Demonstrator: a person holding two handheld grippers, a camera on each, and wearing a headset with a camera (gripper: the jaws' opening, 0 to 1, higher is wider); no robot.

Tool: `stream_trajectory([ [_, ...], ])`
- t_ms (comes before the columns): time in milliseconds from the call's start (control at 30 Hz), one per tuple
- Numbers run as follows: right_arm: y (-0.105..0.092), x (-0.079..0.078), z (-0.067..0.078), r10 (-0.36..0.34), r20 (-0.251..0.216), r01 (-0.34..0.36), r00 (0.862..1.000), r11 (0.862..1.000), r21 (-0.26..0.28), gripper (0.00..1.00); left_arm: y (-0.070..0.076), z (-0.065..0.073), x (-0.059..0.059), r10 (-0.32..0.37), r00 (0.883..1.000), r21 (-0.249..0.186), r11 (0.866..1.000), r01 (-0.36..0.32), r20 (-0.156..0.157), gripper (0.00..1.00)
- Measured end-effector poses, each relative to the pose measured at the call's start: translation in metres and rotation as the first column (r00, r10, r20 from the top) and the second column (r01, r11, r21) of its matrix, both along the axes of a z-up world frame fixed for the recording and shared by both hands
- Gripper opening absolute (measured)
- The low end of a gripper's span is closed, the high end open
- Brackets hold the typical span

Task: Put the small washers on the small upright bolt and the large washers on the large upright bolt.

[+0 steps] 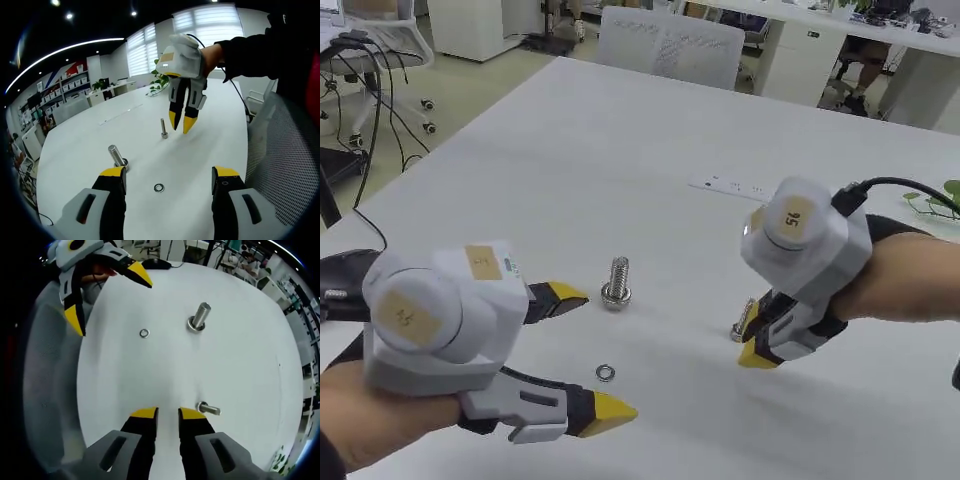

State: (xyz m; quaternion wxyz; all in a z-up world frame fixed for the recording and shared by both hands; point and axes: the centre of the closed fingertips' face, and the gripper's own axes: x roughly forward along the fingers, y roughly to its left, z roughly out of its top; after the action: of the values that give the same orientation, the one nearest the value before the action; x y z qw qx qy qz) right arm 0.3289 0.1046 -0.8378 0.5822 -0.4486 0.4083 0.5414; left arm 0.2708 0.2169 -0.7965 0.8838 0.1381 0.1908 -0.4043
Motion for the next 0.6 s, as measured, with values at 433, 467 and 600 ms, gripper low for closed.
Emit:
stream_trajectory([
  [433,0.031,-0.01,-0.002,0.073,-0.003,-0.073,0.997,0.997,0.008,0.17,0.004,0.002,-0.002,0.012,1.0,0.001,1.0,-0.012,0.004,0.68],
  [467,0.034,-0.011,-0.002,0.082,-0.003,-0.082,0.997,0.997,0.007,0.17,0.004,0.002,-0.003,0.013,1.0,0.001,1.0,-0.013,0.005,0.68],
  [600,0.046,-0.017,-0.002,0.109,-0.006,-0.109,0.994,0.994,0.011,0.17,0.005,0.003,-0.004,0.017,1.0,0.001,1.0,-0.017,0.006,0.68],
])
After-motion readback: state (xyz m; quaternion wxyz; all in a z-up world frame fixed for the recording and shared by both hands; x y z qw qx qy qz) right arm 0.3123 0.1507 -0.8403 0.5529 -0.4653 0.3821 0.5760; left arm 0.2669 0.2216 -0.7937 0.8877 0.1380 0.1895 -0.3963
